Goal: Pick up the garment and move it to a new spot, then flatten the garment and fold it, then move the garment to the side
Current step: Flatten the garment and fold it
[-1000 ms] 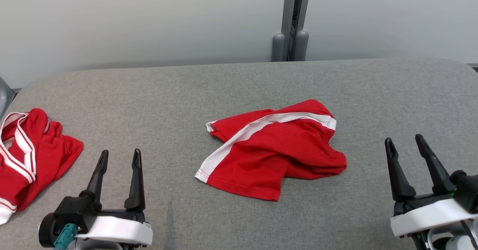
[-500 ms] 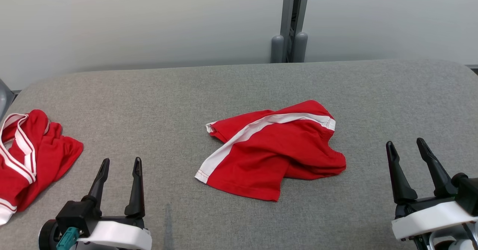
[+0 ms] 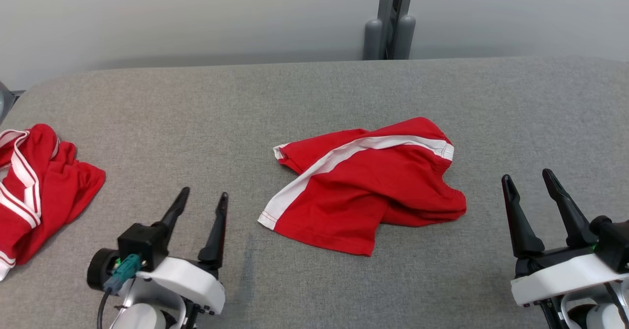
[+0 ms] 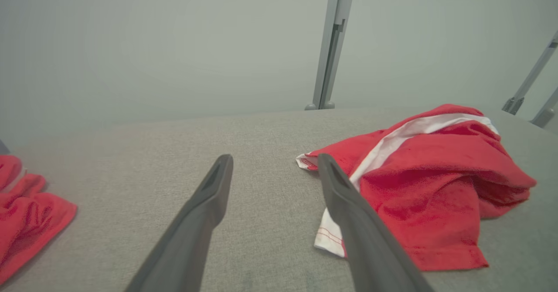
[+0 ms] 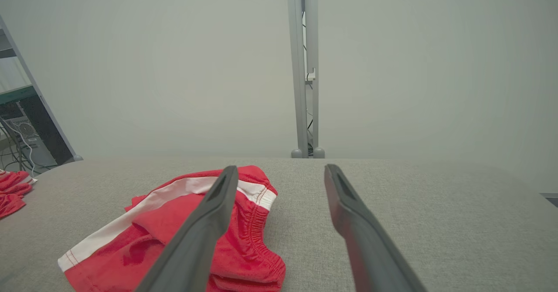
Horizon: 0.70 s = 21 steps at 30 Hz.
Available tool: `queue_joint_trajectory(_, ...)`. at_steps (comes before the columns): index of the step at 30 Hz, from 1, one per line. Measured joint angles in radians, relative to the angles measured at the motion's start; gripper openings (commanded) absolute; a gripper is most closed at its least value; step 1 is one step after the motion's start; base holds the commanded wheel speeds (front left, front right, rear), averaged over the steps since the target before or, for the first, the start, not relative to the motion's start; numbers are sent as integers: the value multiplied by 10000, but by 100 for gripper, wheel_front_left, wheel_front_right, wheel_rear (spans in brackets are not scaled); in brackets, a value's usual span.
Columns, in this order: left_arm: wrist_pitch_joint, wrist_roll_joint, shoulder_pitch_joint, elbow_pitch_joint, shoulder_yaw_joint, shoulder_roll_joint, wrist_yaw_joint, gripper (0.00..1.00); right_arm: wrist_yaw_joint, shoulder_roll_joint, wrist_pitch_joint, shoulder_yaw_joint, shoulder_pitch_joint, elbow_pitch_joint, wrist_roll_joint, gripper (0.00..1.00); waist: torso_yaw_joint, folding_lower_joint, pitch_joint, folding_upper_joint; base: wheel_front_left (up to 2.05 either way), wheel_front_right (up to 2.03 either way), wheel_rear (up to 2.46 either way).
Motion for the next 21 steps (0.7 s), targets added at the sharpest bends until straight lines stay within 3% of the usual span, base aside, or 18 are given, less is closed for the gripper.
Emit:
queue_joint_trajectory(6,903,-493,-882,1465,-715,-382,-980,100,0,-77,-2,378,-449,61,73,100,-133,0,632,0,0,0,0)
queue_joint_trajectory(15,1887,-1032,-1824,3160,-1118,-523,-1492,100,0,-224,-136,694,-818,332,192,100,-473,0,1248,0,0,0,0)
queue_joint_trajectory(16,1910,-1081,-1929,3298,-1149,-522,-1544,87,0,-249,-153,702,-851,353,199,100,-508,0,1298,0,0,0,0)
queue_joint_trajectory(18,1935,-1202,-2116,3488,-1179,-523,-1569,0,0,-290,-165,719,-924,393,226,100,-575,0,1367,0,0,0,0)
queue_joint_trajectory(21,1877,-1308,-2273,3689,-1271,-508,-1643,0,0,-334,-190,721,-938,493,278,100,-626,0,1435,0,0,0,0)
